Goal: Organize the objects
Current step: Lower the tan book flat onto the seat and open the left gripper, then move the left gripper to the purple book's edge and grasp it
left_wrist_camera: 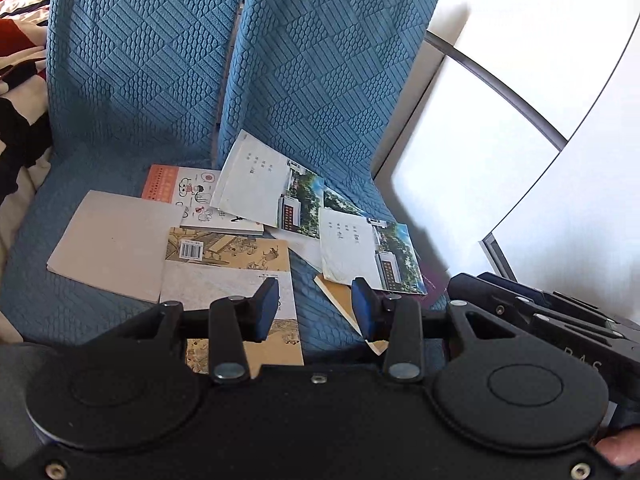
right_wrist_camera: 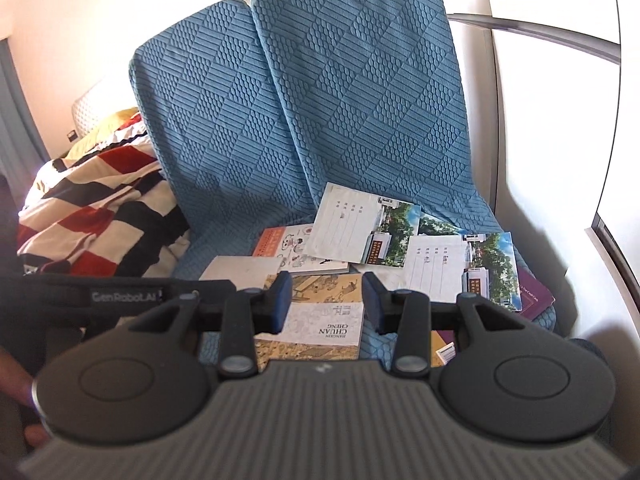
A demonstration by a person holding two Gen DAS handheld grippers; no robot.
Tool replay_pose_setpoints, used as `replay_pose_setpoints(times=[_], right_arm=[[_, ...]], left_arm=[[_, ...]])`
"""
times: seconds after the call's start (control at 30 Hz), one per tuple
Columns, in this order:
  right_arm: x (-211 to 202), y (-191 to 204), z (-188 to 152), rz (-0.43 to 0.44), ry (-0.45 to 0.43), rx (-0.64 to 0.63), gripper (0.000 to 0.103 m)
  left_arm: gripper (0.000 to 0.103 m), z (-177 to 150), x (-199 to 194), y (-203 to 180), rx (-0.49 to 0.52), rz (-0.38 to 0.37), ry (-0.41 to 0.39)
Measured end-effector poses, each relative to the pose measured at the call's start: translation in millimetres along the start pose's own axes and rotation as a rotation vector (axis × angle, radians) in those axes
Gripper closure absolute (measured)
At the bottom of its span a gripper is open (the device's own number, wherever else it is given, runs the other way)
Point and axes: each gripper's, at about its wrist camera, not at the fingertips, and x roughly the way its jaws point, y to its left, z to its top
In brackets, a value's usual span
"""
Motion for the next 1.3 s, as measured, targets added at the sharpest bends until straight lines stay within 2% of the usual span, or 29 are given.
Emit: replay_pose_setpoints(times=[0.2, 0.37, 0.57, 0.87, 1.07, 1.2, 1.3], right_arm=[[0, -12, -3, -0.007, -0.008, 0.032, 0.061], [3, -33, -7, -0.026, -0.007, 0.067, 0.061], [13, -75, -16, -0.070, 0.009, 0.152, 0.061], [35, -150, -31, -0.120, 0.081, 0.298, 0.061], [49, -180, -35, -0.135, 0.109, 0.341, 0.061], [60, -192, -38, -0.137, 0.131, 0.355, 0.061], [69, -199, -41, -0.138, 0.145, 0.366, 0.061]], left_arm=[[0.066, -3, 11, -9, -0.002, -0.013, 0.019], [0.066, -9, 39, -18, -0.029, -0.049, 0.067], [0.066, -28, 87, -32, -0.076, -0.091, 0.170], [0.066, -57, 165, -55, -0.148, -0.128, 0.341], [0.066, -65, 208, -65, -0.196, -0.130, 0.404], [0.066, -72, 234, -68, -0.203, -0.081, 0.434], [0.066, -79, 252, -65, -0.247, -0.091, 0.470]])
